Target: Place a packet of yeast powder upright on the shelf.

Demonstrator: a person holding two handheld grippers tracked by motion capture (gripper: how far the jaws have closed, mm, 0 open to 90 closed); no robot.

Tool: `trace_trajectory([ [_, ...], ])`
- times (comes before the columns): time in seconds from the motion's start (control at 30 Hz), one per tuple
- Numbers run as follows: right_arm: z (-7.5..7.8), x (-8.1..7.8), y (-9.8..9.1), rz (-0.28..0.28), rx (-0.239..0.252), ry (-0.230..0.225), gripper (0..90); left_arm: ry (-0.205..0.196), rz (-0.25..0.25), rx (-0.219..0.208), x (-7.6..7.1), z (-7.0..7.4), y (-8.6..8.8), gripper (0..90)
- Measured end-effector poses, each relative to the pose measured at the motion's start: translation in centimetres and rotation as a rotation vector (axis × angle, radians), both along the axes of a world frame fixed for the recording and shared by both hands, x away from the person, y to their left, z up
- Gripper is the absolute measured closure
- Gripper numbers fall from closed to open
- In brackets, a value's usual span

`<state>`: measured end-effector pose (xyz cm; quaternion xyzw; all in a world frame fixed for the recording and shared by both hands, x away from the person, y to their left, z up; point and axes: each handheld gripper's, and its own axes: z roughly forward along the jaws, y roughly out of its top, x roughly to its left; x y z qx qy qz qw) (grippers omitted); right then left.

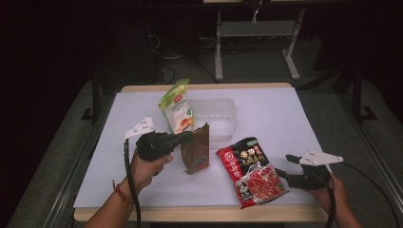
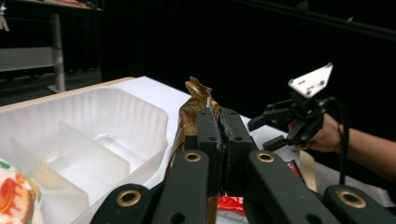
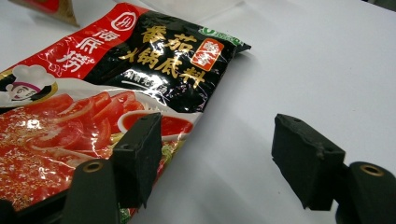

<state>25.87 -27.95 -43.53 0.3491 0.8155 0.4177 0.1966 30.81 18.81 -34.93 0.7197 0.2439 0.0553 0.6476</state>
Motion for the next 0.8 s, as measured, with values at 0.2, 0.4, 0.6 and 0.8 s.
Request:
trace_trajectory([
  [0.2,0.0,0.0,-0.1,-0.005,0.008,0.004,32.7,-0.010,0.039,-0.050,0.3,1.0,0.5,88.3],
  [0.4,-0.2,0.2,-0.3,-0.016,0.020,0.012,32.7,-0.043,0.096,-0.061,0.8,2.9,0.6,88.3],
  [0.6,-0.1,0.1,-0.3,-0.014,0.018,0.011,32.7,-0.056,0.167,-0.112,2.2,4.8,0.2,88.3],
  [0.8,-0.2,0.1,-0.3,-0.011,0.018,0.009,32.7,-0.071,0.203,-0.098,3.8,5.6,-1.2,88.2],
])
